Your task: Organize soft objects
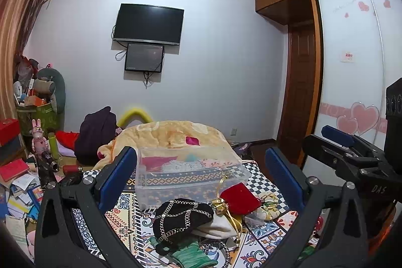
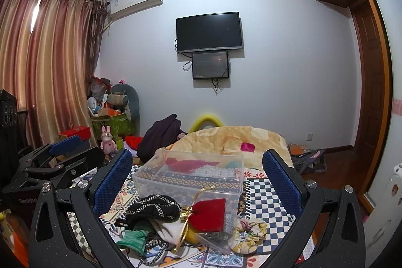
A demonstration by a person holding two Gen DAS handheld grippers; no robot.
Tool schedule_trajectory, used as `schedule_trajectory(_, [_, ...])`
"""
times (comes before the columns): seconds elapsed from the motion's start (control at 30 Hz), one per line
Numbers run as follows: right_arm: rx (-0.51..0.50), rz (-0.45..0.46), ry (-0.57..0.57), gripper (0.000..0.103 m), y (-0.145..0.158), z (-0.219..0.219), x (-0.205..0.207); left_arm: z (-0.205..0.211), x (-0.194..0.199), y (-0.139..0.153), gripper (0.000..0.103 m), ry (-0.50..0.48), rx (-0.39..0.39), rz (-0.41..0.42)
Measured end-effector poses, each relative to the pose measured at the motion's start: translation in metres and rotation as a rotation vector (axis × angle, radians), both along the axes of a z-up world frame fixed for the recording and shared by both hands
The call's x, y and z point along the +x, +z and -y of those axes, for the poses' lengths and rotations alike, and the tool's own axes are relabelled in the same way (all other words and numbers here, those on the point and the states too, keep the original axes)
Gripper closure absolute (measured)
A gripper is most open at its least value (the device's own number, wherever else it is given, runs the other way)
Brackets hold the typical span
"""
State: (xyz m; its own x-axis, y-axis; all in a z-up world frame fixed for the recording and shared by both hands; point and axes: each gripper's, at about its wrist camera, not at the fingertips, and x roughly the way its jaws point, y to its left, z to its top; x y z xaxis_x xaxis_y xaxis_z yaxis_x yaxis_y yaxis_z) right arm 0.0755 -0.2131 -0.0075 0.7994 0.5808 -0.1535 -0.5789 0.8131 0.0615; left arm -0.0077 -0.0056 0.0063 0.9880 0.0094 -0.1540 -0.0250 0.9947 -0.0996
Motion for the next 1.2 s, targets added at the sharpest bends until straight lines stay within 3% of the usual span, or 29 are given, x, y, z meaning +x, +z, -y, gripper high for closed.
schedule_trajectory(1.2, [0.006,0.011,0.005,0.0,-0.0036,-0.0013,-0.0028,0.0005,-0.002,-0.0016,0.0,0.001,-0.003,0.001])
